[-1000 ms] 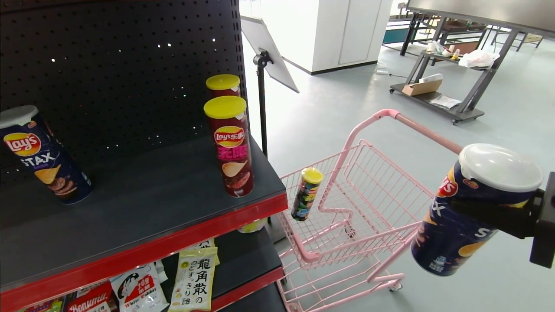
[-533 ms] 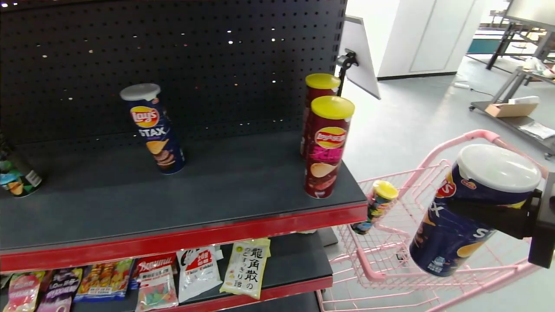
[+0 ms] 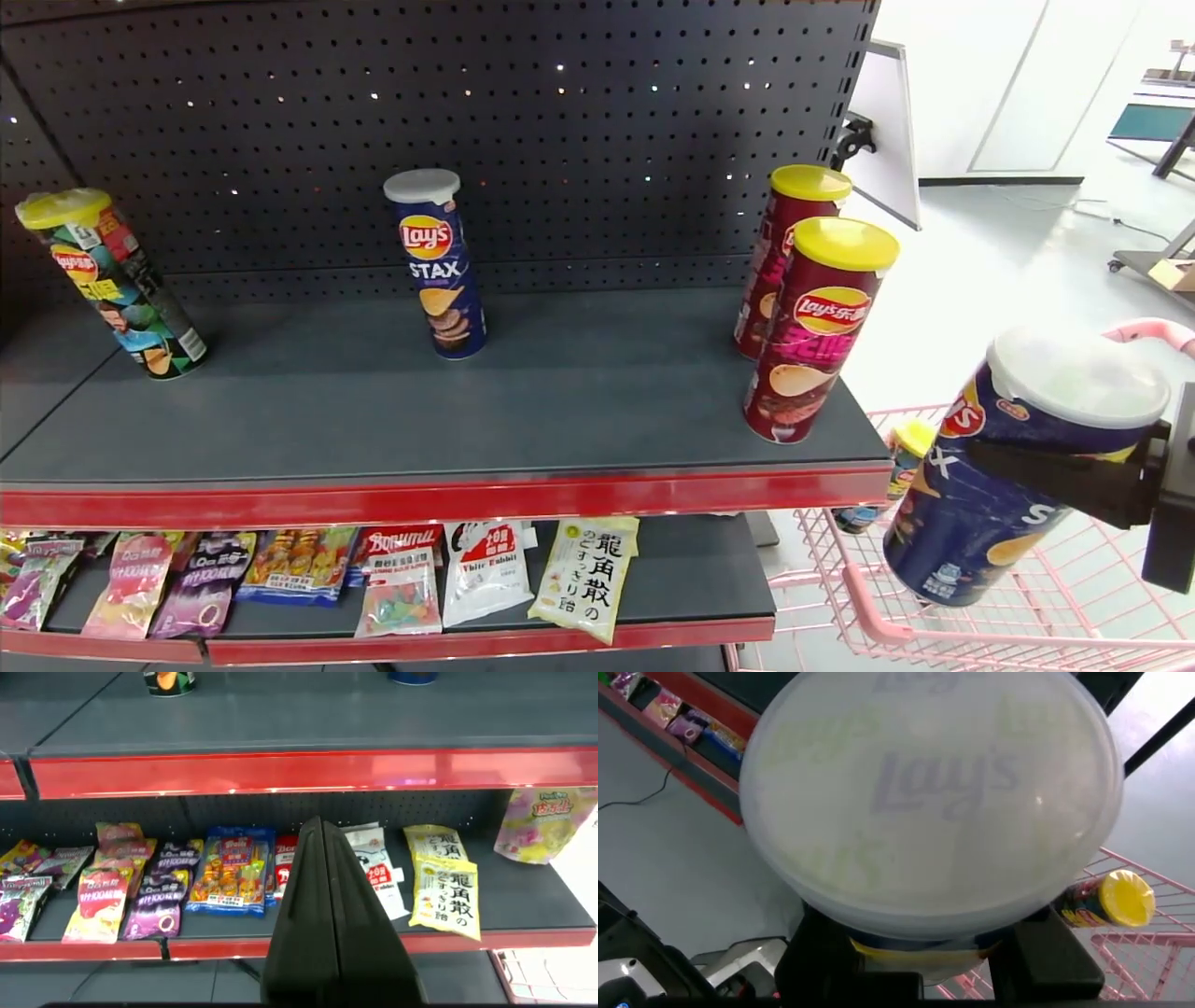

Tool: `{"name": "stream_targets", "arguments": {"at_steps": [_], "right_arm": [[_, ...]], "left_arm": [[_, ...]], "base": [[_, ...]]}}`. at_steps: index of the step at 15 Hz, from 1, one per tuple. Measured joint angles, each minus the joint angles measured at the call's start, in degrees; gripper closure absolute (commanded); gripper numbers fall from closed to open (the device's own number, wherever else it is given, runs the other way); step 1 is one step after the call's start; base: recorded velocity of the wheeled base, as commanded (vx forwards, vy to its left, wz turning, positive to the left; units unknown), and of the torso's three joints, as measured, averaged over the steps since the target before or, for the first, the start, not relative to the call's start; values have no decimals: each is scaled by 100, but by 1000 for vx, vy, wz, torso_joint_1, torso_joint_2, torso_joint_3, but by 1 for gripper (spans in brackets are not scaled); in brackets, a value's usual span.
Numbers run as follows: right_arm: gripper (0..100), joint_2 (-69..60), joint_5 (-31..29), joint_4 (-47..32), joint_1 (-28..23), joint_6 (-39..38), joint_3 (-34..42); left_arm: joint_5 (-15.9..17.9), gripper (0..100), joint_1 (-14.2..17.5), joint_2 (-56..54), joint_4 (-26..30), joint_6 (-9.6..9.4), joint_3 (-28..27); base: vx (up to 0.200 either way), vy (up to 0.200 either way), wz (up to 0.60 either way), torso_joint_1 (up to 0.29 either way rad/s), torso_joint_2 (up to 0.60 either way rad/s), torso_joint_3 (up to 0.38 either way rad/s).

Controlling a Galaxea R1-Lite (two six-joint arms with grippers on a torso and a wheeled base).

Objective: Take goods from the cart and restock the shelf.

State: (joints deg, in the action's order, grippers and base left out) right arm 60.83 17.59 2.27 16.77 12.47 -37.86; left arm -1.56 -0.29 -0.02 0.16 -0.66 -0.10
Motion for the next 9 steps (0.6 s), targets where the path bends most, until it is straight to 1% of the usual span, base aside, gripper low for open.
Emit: {"name": "stream_targets", "arguments": {"at_steps": [2,4,7,9], "right_arm": [[100,-24,-2,-4,-10,4,27],[100,-78,96,0,32,-2,63],[100,-99,169,2,227,-16,77],[100,-74,178,126,328,-13,66]], "left_arm": [[1,100,5,0,2,0,0],[0,100,2,0,-5,-2,0],[0,100,7,0,-6,-2,2],[1,100,2,0,-9,-2,5]], "base": [[0,0,0,0,0,0],[-200,0,0,0,2,5],[-200,0,0,4,5,2],[0,0,0,0,0,0]]}}
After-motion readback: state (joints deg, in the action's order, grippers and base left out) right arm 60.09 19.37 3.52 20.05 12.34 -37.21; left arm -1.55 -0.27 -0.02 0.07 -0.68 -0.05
